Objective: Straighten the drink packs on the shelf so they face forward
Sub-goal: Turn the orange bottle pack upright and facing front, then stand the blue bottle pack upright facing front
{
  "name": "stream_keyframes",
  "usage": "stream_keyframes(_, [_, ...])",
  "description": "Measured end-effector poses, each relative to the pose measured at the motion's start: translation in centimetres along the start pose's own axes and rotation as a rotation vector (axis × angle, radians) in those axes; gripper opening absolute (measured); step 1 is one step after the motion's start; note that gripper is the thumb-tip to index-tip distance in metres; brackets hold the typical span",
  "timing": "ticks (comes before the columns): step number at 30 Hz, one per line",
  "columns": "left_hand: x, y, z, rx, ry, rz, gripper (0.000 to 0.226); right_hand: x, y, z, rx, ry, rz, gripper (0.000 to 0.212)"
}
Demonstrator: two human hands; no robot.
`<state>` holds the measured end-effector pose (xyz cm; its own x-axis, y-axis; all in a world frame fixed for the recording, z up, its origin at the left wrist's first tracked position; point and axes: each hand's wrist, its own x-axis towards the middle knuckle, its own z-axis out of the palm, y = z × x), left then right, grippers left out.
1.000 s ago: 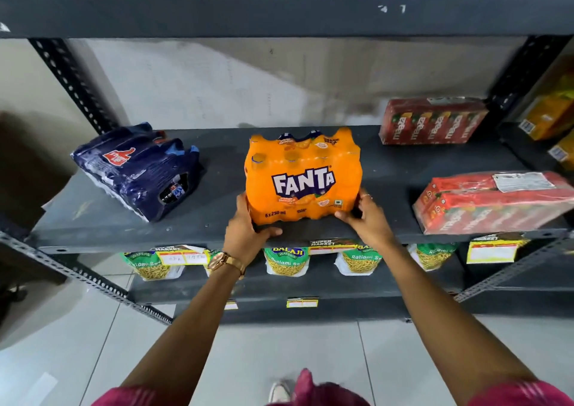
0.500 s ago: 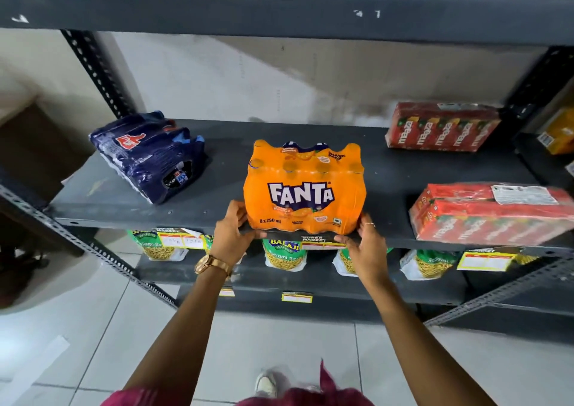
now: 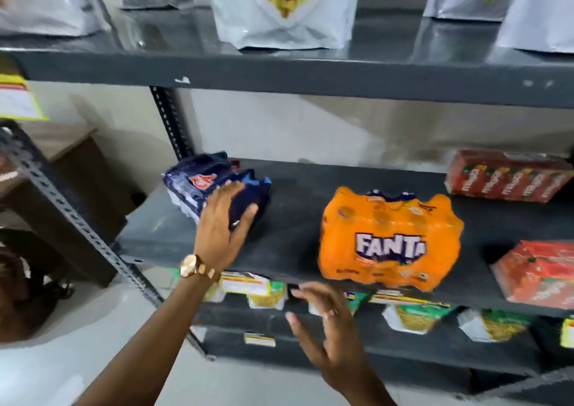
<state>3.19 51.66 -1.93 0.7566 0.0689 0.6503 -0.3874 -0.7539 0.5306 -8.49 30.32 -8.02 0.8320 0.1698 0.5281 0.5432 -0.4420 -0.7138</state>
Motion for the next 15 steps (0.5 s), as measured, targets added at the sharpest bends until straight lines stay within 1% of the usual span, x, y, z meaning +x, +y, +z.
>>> stream_keyframes(1, [2.1, -1.7, -1.0, 0.039, 0.001, -0.051, 0.043, 1.8, -0.9, 2.4, 0.107, -0.018, 0.102, 0.036])
stream_keyframes(2, [4.3, -3.9, -2.0, 0.101, -0.020, -0.126, 0.047, 4.2, -2.0, 4.8, 0.253, 0.005, 0.268, 0.047])
stream_keyframes(3, [6.6, -6.1, -2.7, 0.187, -0.068, -0.212, 0.055, 7.0, -2.6, 7.2, 0.412, 0.054, 0.484, 0.063])
stream_keyframes(4, [8.4, -7.3, -2.7, 0.293, -0.140, -0.298, 0.063, 9.6, -2.3, 8.4, 0.536, 0.051, 0.716, 0.079])
stream_keyframes(5, [10.3, -9.0, -3.0, 0.398, -0.247, -0.372, 0.070, 12.7, -2.2, 10.1, 0.607, 0.017, 0.911, 0.092])
stream_keyframes(6, [11.7, -10.6, -2.9, 0.462, -0.370, -0.441, 0.076, 15.2, -2.0, 11.2, 0.646, -0.032, 1.047, 0.101])
stream_keyframes(7, [13.0, -12.1, -2.9, 0.471, -0.471, -0.503, 0.084, 17.3, -1.7, 12.5, 0.676, -0.055, 1.132, 0.106])
stream_keyframes(8, [13.9, -13.4, -2.6, 0.440, -0.529, -0.548, 0.096, 18.7, -1.5, 13.2, 0.706, -0.053, 1.154, 0.105])
stream_keyframes(9, [14.5, -14.7, -2.1, 0.400, -0.545, -0.577, 0.106, 19.7, -1.3, 13.7, 0.727, -0.036, 1.131, 0.095])
stream_keyframes(10, [15.0, -15.7, -1.8, 0.361, -0.540, -0.596, 0.111, 20.4, -1.1, 14.3, 0.721, 0.012, 1.087, 0.080])
stream_keyframes(11, [15.2, -15.9, -1.7, 0.319, -0.509, -0.604, 0.109, 20.6, -0.8, 14.5, 0.674, 0.058, 1.038, 0.064])
stream_keyframes(13, [14.5, -14.4, -2.9, 0.243, -0.426, -0.613, 0.092, 20.5, -0.3, 14.8, 0.545, 0.154, 0.940, 0.041])
stream_keyframes(14, [13.9, -13.9, -3.3, 0.202, -0.369, -0.606, 0.080, 20.4, -0.2, 14.9, 0.455, 0.207, 0.875, 0.037])
stream_keyframes(15, [13.3, -13.9, -3.6, 0.118, -0.304, -0.595, 0.068, 20.5, -0.3, 15.0, 0.343, 0.260, 0.787, 0.042])
